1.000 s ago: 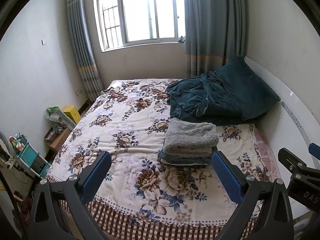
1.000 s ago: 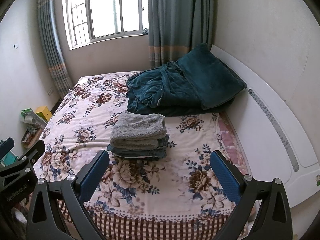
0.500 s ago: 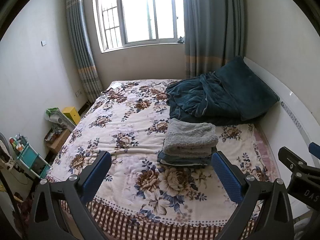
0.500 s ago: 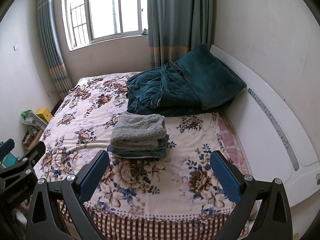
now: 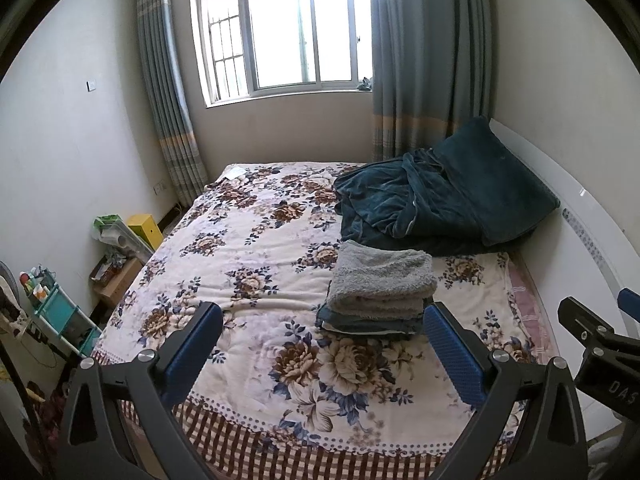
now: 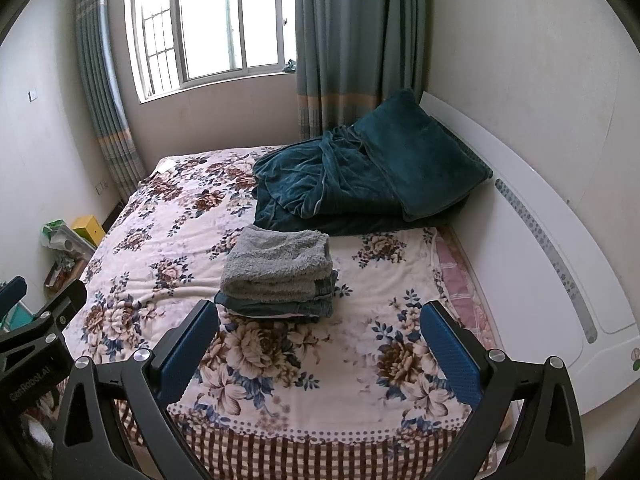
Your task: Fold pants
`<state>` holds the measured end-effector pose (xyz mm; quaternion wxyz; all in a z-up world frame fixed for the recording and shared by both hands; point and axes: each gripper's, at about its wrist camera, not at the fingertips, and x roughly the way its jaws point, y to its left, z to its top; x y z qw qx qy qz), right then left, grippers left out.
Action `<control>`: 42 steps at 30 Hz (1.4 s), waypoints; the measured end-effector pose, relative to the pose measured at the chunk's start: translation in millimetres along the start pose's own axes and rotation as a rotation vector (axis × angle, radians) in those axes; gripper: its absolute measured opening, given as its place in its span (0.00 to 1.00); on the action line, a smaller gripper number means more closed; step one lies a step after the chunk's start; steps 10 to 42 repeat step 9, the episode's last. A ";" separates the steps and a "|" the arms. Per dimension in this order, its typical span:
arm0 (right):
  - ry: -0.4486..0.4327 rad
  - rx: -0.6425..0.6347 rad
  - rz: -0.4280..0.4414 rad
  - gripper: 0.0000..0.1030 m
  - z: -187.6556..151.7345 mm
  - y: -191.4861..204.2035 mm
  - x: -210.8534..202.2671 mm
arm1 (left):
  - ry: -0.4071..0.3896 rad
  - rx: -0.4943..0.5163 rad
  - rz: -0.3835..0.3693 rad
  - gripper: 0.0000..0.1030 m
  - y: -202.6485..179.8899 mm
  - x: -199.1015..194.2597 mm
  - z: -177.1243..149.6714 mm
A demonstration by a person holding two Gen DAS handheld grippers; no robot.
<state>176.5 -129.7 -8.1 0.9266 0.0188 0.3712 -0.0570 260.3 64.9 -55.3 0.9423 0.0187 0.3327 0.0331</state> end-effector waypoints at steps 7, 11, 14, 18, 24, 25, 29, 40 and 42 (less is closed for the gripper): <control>0.005 -0.001 0.001 1.00 1.5 0.2 -3.4 | -0.007 -0.004 -0.006 1.00 0.0 -6.1 -1.5; 0.003 -0.004 0.001 1.00 1.5 0.7 -2.7 | -0.008 -0.009 -0.007 1.00 0.2 -7.3 -1.9; 0.003 -0.004 0.001 1.00 1.5 0.7 -2.7 | -0.008 -0.009 -0.007 1.00 0.2 -7.3 -1.9; 0.003 -0.004 0.001 1.00 1.5 0.7 -2.7 | -0.008 -0.009 -0.007 1.00 0.2 -7.3 -1.9; 0.003 -0.004 0.001 1.00 1.5 0.7 -2.7 | -0.008 -0.009 -0.007 1.00 0.2 -7.3 -1.9; 0.003 -0.004 0.001 1.00 1.5 0.7 -2.7 | -0.008 -0.009 -0.007 1.00 0.2 -7.3 -1.9; 0.003 -0.004 0.001 1.00 1.5 0.7 -2.7 | -0.008 -0.009 -0.007 1.00 0.2 -7.3 -1.9; 0.003 -0.004 0.001 1.00 1.5 0.7 -2.7 | -0.008 -0.009 -0.007 1.00 0.2 -7.3 -1.9; 0.003 -0.004 0.001 1.00 1.5 0.7 -2.7 | -0.008 -0.009 -0.007 1.00 0.2 -7.3 -1.9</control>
